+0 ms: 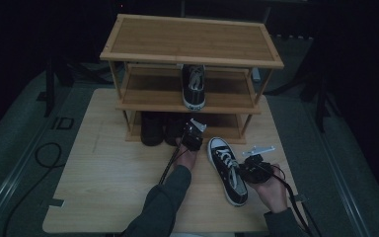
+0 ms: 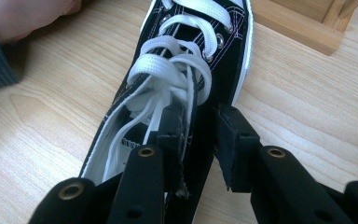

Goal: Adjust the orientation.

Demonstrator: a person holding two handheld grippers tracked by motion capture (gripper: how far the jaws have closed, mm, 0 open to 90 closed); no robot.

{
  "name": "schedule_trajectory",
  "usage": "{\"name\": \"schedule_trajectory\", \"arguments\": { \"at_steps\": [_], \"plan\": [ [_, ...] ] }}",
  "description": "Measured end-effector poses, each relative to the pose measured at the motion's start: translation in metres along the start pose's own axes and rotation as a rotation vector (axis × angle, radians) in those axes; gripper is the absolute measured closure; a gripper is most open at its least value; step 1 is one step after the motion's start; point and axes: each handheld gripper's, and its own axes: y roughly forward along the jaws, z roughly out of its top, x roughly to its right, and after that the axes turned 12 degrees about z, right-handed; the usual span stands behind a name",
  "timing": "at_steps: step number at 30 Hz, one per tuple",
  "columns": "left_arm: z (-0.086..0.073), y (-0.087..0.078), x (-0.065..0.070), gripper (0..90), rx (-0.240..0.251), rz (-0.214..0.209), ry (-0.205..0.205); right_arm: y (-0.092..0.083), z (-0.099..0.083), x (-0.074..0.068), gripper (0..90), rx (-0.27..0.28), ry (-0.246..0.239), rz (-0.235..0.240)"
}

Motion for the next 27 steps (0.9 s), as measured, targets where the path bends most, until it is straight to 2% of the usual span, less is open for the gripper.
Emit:
{"name": "schedule_trajectory", "arguments": {
  "at_steps": [14,19,27],
  "plan": [
    [0.000,0.000,-0.002,89.0,-0.004,-0.006,-0.010,-0.008,-0.005,-0.005,72.9,0.013,0.000,-0.010],
    [0.000,0.000,-0.003,89.0,-0.010,-0.011,-0.026,-0.011,-0.005,-0.005,73.8,0.018,0.007,-0.010],
    [-0.001,-0.001,-0.005,89.4,-0.016,-0.001,-0.048,-0.006,-0.003,-0.005,77.6,0.011,0.015,-0.011]
  ]
}}
